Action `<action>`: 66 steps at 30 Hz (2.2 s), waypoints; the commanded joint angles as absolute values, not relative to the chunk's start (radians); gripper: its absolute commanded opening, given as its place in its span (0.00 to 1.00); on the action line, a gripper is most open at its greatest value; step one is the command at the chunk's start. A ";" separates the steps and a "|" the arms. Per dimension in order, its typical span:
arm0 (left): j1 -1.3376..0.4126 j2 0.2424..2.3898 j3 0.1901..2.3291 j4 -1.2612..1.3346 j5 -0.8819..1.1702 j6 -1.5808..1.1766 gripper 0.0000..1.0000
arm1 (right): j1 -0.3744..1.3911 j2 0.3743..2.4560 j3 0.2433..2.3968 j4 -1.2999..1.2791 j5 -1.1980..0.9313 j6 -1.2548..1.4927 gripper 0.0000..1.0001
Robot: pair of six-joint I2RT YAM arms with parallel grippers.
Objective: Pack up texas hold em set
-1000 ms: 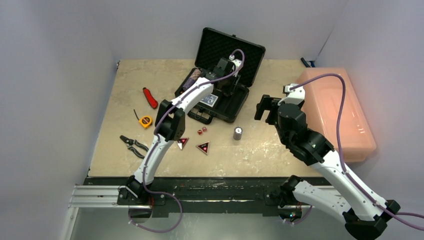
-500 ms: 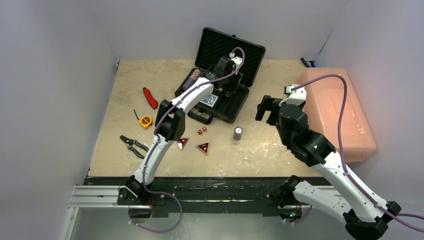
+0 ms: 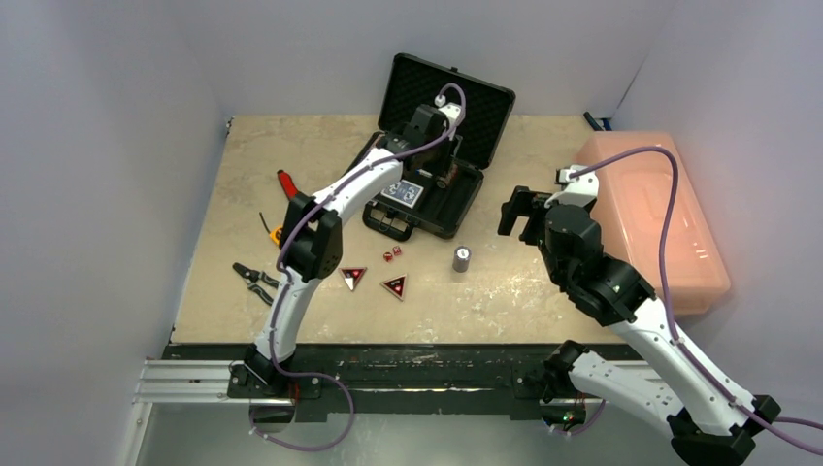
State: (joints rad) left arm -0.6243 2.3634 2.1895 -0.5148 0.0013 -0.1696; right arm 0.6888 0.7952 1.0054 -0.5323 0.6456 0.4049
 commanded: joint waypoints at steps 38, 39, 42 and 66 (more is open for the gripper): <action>-0.623 2.426 2.204 -0.509 0.027 -0.432 0.12 | 0.689 0.728 1.009 -0.603 0.681 0.431 0.99; -0.622 2.435 2.215 -0.510 0.028 -0.433 0.12 | 0.689 0.731 1.011 -0.603 0.681 0.428 0.99; -0.619 2.458 2.249 -0.514 0.032 -0.436 0.12 | 0.689 0.739 1.015 -0.603 0.682 0.424 0.99; -0.614 1.956 1.715 -0.426 -0.056 -0.387 0.94 | 0.689 0.828 1.013 -0.586 0.584 0.441 0.99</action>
State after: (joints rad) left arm -0.6243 2.1056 1.7874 -0.4713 0.0380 -0.3969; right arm 0.6888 0.8154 0.9936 -0.6090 0.6132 0.4259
